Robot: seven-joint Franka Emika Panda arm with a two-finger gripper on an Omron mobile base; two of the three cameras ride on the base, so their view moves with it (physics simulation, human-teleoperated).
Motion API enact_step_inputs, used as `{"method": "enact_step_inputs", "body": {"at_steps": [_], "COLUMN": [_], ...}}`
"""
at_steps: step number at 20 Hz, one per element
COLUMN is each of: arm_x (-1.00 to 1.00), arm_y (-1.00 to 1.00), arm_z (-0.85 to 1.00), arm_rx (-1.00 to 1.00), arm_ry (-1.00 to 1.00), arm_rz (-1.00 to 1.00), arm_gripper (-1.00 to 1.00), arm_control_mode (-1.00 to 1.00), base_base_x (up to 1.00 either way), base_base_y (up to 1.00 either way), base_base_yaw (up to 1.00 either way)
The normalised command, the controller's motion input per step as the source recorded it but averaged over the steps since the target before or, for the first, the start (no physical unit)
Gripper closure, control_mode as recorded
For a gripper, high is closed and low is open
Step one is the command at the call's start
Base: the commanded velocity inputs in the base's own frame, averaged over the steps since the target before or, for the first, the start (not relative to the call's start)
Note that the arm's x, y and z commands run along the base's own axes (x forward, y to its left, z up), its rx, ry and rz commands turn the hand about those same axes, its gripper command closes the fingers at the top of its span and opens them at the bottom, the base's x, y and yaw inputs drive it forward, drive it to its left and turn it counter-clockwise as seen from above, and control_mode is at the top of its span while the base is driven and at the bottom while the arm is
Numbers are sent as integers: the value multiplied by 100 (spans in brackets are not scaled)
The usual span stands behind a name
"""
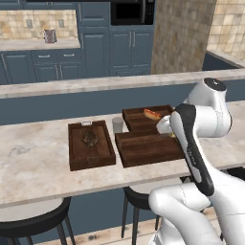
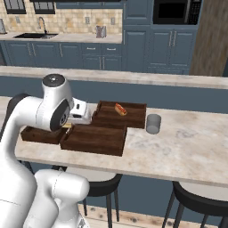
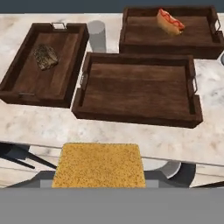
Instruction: Take the cake and donut from the fridge and place them on the empty tray on the dining counter.
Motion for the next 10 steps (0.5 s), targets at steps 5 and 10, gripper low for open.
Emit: {"method": "enact_step_inputs", "body": {"at_steps": [5, 10], "arm_x": [77, 87], "arm_y": [31, 11], "arm_z": [-95, -65], "arm_rx": [2, 2], "arm_ry": [8, 0], "arm_rz": [-3, 0], "arm_gripper": [100, 100], "arm_control_mode": [-100, -100], "base_base_x": [0, 0], "base_base_y": [0, 0], "base_base_yaw": [0, 0]}}
